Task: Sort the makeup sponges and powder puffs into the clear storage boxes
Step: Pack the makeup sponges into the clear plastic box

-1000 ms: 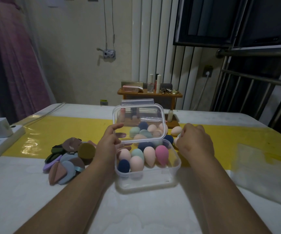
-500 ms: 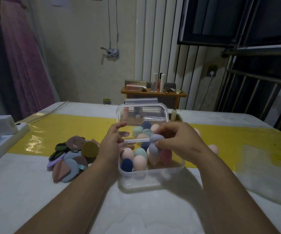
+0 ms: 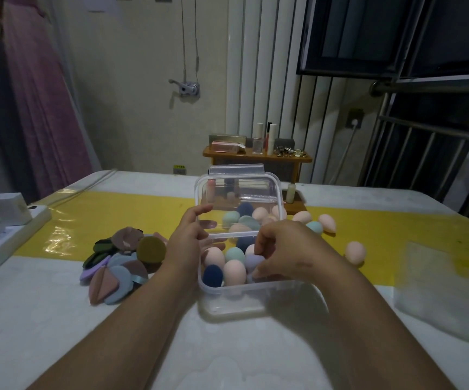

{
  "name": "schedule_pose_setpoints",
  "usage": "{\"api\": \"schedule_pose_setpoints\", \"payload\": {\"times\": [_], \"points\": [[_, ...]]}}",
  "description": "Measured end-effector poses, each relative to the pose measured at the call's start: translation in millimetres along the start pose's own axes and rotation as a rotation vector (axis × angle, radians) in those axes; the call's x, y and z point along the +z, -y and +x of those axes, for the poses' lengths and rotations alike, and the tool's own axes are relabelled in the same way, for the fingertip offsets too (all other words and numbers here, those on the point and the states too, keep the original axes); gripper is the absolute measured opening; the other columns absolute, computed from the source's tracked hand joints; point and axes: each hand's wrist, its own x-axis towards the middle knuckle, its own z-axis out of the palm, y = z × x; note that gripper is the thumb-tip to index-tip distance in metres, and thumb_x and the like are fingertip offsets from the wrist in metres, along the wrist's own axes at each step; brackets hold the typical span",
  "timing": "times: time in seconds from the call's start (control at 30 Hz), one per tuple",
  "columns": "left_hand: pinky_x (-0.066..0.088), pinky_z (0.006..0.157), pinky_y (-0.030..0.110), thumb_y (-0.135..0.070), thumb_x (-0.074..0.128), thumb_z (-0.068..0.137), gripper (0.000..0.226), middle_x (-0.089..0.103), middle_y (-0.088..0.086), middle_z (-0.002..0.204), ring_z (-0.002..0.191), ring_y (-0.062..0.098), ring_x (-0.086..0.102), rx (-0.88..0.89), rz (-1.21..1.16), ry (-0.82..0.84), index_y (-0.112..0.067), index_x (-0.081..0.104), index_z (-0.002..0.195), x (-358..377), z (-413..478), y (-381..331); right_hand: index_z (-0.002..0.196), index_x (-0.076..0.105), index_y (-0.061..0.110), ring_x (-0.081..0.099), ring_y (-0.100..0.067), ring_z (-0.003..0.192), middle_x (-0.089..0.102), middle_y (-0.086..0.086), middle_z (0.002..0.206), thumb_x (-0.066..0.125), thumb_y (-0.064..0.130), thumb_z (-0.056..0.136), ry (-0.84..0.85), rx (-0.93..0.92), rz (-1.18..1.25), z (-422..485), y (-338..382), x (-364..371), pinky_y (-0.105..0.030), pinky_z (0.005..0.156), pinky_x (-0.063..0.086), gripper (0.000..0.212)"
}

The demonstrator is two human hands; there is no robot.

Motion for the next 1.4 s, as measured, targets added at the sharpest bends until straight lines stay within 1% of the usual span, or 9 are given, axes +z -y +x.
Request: {"api": "schedule_pose_setpoints", "payload": {"times": [0.2, 0.4, 0.6, 0.8, 0.9, 1.07, 1.23, 1.33, 1.4], "points": [[0.055, 0.075, 0.042, 0.002, 0.032, 0.084, 0.053, 0.056, 0.011, 0.114, 0.104, 0.04, 0.06, -0.006, 0.006, -0.005, -0.029, 0.066, 0.109, 0.9, 0.5, 0.1, 0.084, 0.059, 0.036, 0.061, -0.011, 0.085, 0.064, 0.012, 0.089, 0.088, 0.034, 0.067, 0.061, -0.011, -0.079, -2.1, 3.2, -3.9, -0.031, 0.075, 0.058, 0.034], [0.057, 0.083, 0.047, 0.001, 0.031, 0.087, 0.053, 0.054, 0.012, 0.117, 0.105, 0.039, 0.06, 0.002, 0.027, 0.008, -0.032, 0.066, 0.107, 1.2, 0.6, -0.4, 0.086, 0.066, 0.031, 0.064, -0.011, 0.083, 0.065, 0.011, 0.087, 0.083, 0.024, 0.067, 0.014, -0.026, -0.037, -1.4, -0.2, -3.8, -0.04, 0.075, 0.061, 0.026], [0.057, 0.086, 0.048, 0.002, 0.031, 0.087, 0.052, 0.055, 0.011, 0.116, 0.107, 0.039, 0.059, 0.0, 0.043, 0.005, -0.031, 0.065, 0.109, -0.3, 0.0, -0.5, 0.085, 0.06, 0.036, 0.062, -0.013, 0.087, 0.066, 0.011, 0.091, 0.085, 0.033, 0.069, 0.066, -0.033, -0.123, -0.6, 0.6, -1.1, -0.032, 0.076, 0.058, 0.03], [0.057, 0.083, 0.046, 0.003, 0.031, 0.086, 0.053, 0.054, 0.012, 0.116, 0.106, 0.04, 0.058, 0.005, 0.037, 0.006, -0.031, 0.066, 0.108, 2.0, -1.3, -2.0, 0.1, 0.06, 0.035, 0.059, -0.007, 0.084, 0.059, 0.017, 0.089, 0.086, 0.031, 0.07, 0.081, -0.034, -0.035, -3.5, 1.6, -7.5, -0.026, 0.073, 0.057, 0.04], [0.056, 0.08, 0.044, 0.002, 0.031, 0.086, 0.053, 0.054, 0.012, 0.116, 0.105, 0.04, 0.058, -0.003, 0.029, 0.0, -0.03, 0.066, 0.11, 1.3, -1.2, -1.9, 0.099, 0.064, 0.032, 0.061, -0.009, 0.084, 0.06, 0.015, 0.089, 0.086, 0.03, 0.071, 0.071, -0.027, 0.046, -2.8, -0.4, -6.4, -0.031, 0.076, 0.061, 0.036], [0.057, 0.083, 0.046, 0.003, 0.032, 0.085, 0.053, 0.055, 0.013, 0.116, 0.105, 0.04, 0.059, -0.017, 0.027, -0.009, -0.029, 0.066, 0.111, 1.4, 0.1, -0.9, 0.083, 0.065, 0.032, 0.06, -0.007, 0.08, 0.064, 0.01, 0.087, 0.072, 0.031, 0.085, -0.058, -0.048, 0.162, 3.7, -8.7, -5.9, -0.029, 0.069, 0.055, 0.007], [0.054, 0.077, 0.043, 0.0, 0.032, 0.084, 0.052, 0.055, 0.013, 0.115, 0.101, 0.039, 0.059, -0.024, 0.0, -0.007, -0.03, 0.067, 0.11, 0.3, -0.3, -1.5, 0.077, 0.065, 0.029, 0.063, -0.016, 0.082, 0.067, 0.003, 0.087, 0.061, 0.012, 0.088, -0.243, 0.032, 0.258, 11.8, -17.8, -4.2, -0.027, 0.066, 0.049, 0.02], [0.054, 0.076, 0.042, 0.0, 0.033, 0.084, 0.052, 0.055, 0.013, 0.115, 0.101, 0.04, 0.059, -0.036, -0.01, -0.007, -0.029, 0.066, 0.11, 1.2, -1.0, -2.0, 0.083, 0.067, 0.025, 0.062, -0.017, 0.081, 0.067, 0.004, 0.086, 0.059, 0.011, 0.088, -0.351, 0.113, 0.248, 15.1, -28.9, -6.2, -0.029, 0.067, 0.049, 0.017], [0.055, 0.078, 0.043, 0.001, 0.033, 0.084, 0.052, 0.055, 0.013, 0.116, 0.103, 0.039, 0.059, -0.034, -0.005, -0.011, -0.029, 0.067, 0.109, 1.8, -1.1, -2.4, 0.089, 0.066, 0.026, 0.062, -0.023, 0.086, 0.068, 0.0, 0.095, 0.056, 0.011, 0.088, -0.411, 0.224, 0.195, 19.4, -39.7, -6.3, -0.033, 0.073, 0.052, 0.018]]}}
